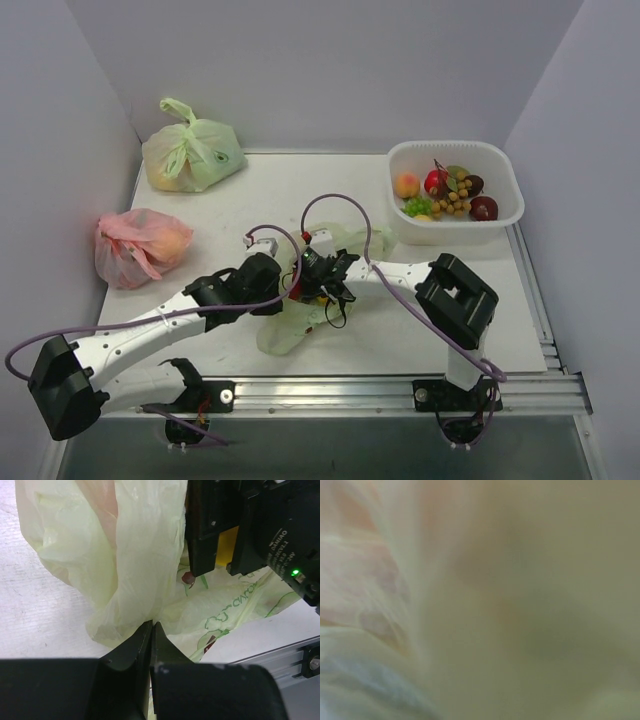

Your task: Untie the knot of the plastic bag and take out the fruit

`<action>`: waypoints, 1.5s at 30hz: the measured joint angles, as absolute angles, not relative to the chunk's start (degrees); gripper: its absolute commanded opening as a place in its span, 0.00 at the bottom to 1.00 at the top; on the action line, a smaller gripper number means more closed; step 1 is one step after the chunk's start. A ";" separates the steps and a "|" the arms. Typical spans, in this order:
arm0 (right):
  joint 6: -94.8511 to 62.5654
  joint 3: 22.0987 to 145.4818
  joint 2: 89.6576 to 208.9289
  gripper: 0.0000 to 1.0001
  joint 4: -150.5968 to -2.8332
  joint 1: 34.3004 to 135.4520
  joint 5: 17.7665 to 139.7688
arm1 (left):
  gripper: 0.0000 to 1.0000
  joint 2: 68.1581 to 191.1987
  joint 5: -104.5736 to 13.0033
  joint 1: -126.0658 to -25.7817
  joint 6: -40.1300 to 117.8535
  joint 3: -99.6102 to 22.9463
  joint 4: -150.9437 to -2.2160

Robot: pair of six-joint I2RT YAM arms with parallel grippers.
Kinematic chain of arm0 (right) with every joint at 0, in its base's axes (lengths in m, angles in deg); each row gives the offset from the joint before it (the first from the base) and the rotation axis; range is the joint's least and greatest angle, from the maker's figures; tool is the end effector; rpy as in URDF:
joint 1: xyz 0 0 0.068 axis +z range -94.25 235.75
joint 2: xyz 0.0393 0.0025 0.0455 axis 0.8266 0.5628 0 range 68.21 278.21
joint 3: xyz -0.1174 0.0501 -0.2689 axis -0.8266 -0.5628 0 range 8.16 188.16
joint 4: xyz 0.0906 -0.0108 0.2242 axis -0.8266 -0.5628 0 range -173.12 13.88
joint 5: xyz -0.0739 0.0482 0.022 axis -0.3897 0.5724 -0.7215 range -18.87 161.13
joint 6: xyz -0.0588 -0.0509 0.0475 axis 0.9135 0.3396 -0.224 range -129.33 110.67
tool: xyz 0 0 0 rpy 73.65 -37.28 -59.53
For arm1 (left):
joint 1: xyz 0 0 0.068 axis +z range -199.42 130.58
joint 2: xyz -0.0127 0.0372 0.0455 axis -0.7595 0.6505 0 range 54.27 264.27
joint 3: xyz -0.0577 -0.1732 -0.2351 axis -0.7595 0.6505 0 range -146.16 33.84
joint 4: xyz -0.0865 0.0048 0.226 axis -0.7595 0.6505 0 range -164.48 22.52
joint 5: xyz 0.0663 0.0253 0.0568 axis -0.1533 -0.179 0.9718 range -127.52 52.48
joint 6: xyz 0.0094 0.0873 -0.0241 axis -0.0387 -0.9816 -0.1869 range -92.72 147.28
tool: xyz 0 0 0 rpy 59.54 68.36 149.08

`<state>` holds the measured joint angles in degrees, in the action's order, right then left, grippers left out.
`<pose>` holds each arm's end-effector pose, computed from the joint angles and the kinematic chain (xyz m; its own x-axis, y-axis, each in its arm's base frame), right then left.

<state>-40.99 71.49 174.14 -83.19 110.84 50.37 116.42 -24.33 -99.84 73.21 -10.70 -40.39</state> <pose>0.2541 0.3134 0.1698 -0.7049 -0.1525 -0.6927 -0.3120 0.9437 0.1098 0.1491 -0.1513 0.2386 -0.8221 -0.1033 -0.5599 0.1000 0.9419 -0.3206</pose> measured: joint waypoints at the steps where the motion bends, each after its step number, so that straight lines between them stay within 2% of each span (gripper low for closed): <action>1: -40.94 71.49 174.14 0.63 -83.39 110.84 50.42 | 0.00 116.88 -24.38 -99.84 73.21 -10.70 -40.37; 2: -40.81 71.49 174.03 0.51 -83.63 110.84 50.42 | 0.00 117.25 -24.46 -99.84 73.21 -10.70 -40.35; 5: -40.00 71.46 172.94 0.35 -84.44 110.84 50.88 | 0.00 117.87 -24.51 -99.60 73.17 -10.85 -40.24; 9: -37.53 70.85 167.80 0.29 -84.96 110.84 52.87 | 0.00 118.41 -24.53 -98.64 73.13 -11.96 -39.91; 18: -29.14 70.59 148.94 0.29 -84.98 110.77 62.26 | 0.00 121.76 -24.84 -92.34 69.98 -16.99 -39.63; 25: -23.52 75.27 143.21 0.31 -86.14 107.10 71.92 | 0.00 124.40 -25.64 -87.55 65.80 -21.62 -39.78; 31: -21.75 83.66 139.76 0.34 -86.93 96.09 78.07 | 0.00 125.32 -26.76 -86.85 63.40 -22.59 -40.04; 37: -20.68 86.24 137.49 0.35 -85.94 83.08 78.02 | 0.00 125.32 -27.37 -86.81 61.94 -22.59 -40.26; 45: -24.20 83.14 145.03 0.39 -81.84 65.22 76.75 | 0.00 123.90 -27.81 -86.79 60.45 -22.52 -41.22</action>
<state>-24.20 83.14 145.03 -81.84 65.22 76.75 123.90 -27.81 -86.79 60.45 -22.52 -41.22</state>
